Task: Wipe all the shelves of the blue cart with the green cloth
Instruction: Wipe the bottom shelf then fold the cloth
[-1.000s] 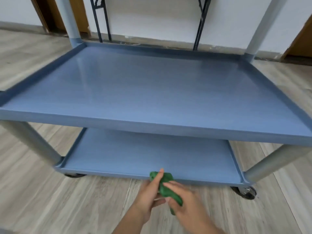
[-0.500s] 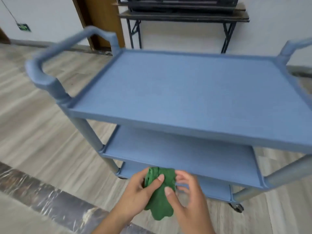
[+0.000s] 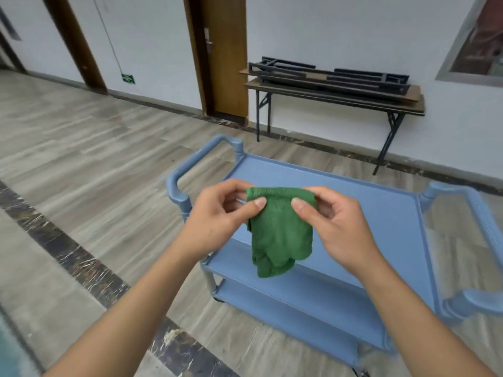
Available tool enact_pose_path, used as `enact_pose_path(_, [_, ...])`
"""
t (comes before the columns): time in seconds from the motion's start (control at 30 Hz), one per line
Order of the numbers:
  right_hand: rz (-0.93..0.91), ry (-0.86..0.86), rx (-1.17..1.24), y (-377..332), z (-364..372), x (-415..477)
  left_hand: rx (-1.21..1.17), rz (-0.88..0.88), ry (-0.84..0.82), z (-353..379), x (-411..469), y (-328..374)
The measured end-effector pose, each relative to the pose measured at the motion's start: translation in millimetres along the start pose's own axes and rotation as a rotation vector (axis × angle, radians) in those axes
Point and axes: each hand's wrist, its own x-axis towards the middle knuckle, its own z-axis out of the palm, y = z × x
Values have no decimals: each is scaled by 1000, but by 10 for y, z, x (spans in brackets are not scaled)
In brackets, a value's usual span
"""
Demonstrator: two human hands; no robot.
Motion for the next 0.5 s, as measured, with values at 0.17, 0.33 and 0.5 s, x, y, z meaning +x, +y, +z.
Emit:
enact_pose_path(0.17, [-57, -38, 5, -345, 204, 348, -165, 10, 14, -172, 92, 313])
enact_pose_path(0.33, [-92, -5, -14, -419, 423, 849, -202, -67, 45, -425, 329, 208])
enact_pose_path(0.5, [-83, -43, -110, -189, 641, 1433, -185, -50, 93, -824, 784, -97])
